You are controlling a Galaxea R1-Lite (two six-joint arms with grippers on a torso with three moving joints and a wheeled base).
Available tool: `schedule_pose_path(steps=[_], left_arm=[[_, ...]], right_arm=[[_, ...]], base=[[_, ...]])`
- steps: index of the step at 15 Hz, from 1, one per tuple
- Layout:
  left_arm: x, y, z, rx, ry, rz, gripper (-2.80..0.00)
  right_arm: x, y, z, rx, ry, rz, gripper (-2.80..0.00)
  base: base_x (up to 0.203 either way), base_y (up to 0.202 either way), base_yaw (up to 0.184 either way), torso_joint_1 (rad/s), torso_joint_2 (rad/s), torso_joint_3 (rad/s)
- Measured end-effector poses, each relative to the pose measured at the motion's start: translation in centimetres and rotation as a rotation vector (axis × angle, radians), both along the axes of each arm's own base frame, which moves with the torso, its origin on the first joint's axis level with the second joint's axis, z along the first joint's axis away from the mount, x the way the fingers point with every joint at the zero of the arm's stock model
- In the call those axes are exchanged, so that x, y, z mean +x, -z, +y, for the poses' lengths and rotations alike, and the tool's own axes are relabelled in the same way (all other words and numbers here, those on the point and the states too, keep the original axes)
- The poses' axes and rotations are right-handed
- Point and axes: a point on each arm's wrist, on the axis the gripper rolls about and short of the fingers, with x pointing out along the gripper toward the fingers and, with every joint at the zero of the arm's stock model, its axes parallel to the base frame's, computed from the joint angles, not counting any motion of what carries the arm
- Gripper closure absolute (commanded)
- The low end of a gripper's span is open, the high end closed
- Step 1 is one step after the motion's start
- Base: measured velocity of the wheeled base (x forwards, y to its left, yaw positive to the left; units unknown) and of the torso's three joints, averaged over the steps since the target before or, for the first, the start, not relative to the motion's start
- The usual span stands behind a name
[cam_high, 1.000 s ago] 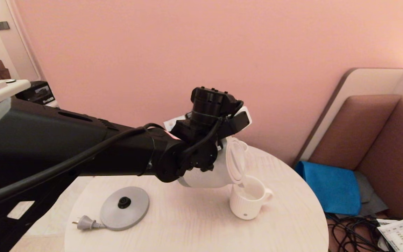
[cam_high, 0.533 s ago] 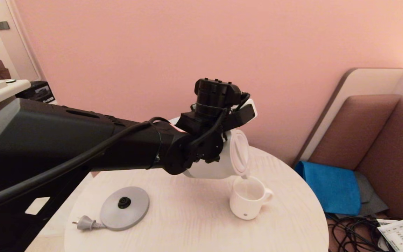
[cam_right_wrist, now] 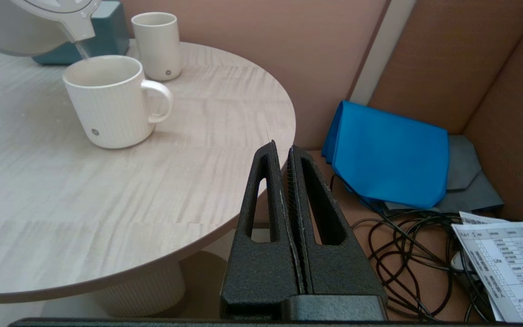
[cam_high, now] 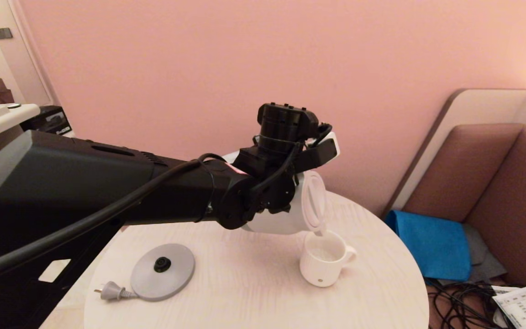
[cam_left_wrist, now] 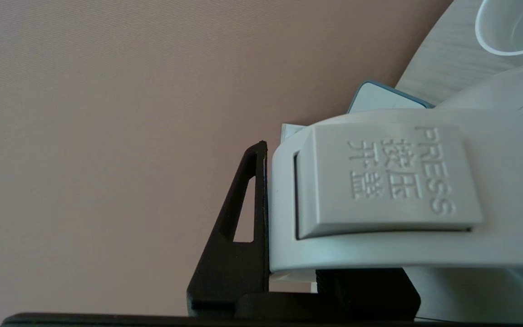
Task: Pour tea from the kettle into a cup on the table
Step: Pour water into the cup
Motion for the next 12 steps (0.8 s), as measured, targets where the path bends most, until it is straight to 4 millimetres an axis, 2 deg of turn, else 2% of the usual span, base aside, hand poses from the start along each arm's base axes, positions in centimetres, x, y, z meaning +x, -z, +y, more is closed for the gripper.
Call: schedule_pose_path(steps=[12], left_arm=[[-0.12, -0.13, -0.03, 0.034, 0.007, -0.01, 0.0]], right_arm=[[0.0, 0.0, 0.0, 0.0, 0.0, 0.0, 0.0]], base=[[0.0, 0.0, 0.0, 0.0, 0.0, 0.0]])
